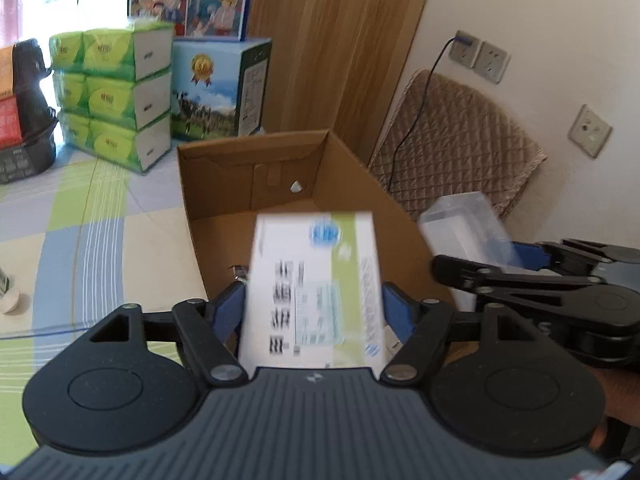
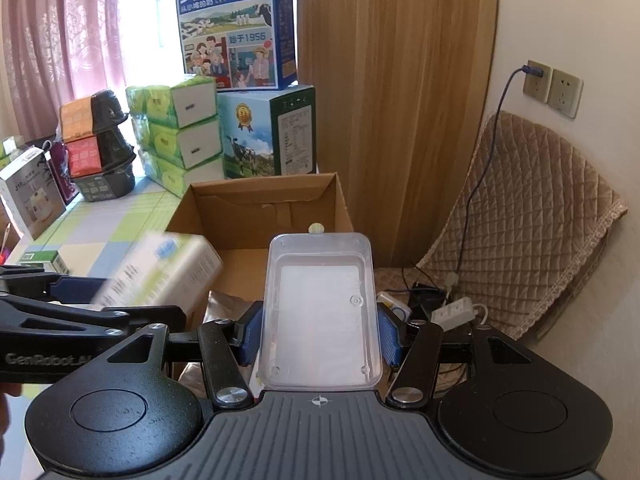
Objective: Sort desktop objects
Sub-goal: 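Lower the medicine box into the box with the left tool while the right tool lowers the tray, then open both tools and withdraw them from the box toward the table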
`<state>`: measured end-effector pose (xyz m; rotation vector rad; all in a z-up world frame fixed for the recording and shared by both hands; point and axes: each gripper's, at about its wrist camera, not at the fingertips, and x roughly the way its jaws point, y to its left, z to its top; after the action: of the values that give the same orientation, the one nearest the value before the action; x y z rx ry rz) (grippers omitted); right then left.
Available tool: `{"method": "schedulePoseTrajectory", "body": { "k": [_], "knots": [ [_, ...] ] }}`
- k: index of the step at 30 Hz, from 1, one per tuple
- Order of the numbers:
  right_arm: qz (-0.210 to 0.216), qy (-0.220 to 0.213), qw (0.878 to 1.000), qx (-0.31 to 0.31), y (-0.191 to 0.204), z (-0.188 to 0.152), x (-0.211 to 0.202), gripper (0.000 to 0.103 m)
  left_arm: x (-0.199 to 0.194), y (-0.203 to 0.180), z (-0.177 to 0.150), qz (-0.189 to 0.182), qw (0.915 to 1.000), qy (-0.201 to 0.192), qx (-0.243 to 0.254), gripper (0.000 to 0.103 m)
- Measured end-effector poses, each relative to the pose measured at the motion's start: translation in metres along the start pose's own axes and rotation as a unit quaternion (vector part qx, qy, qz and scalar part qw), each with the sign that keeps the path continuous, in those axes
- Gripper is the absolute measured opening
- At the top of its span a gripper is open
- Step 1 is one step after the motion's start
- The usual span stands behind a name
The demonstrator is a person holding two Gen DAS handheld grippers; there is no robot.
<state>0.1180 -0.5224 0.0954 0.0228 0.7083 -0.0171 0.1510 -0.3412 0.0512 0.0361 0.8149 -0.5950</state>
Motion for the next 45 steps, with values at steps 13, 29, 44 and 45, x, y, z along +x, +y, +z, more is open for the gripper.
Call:
{"method": "schedulePoseTrajectory", "body": {
  "k": [13,29,44,45],
  "knots": [
    [0.02,0.011,1.0,0.003,0.008,-0.008,0.004,0.054,-0.017,0.024,-0.013,0.025,0.9996,-0.003,-0.011,0.07],
    [0.035,0.02,0.999,0.015,0.021,-0.018,-0.016,0.077,-0.05,0.042,-0.029,0.038,0.999,-0.005,-0.024,0.07],
    [0.054,0.008,0.998,-0.013,0.065,-0.025,-0.052,0.087,-0.101,0.067,-0.056,0.06,0.9973,-0.019,-0.038,0.076],
    [0.056,0.007,0.998,-0.016,0.068,-0.025,-0.054,0.088,-0.105,0.071,-0.058,0.063,0.9971,-0.019,-0.038,0.076]
  ]
}}
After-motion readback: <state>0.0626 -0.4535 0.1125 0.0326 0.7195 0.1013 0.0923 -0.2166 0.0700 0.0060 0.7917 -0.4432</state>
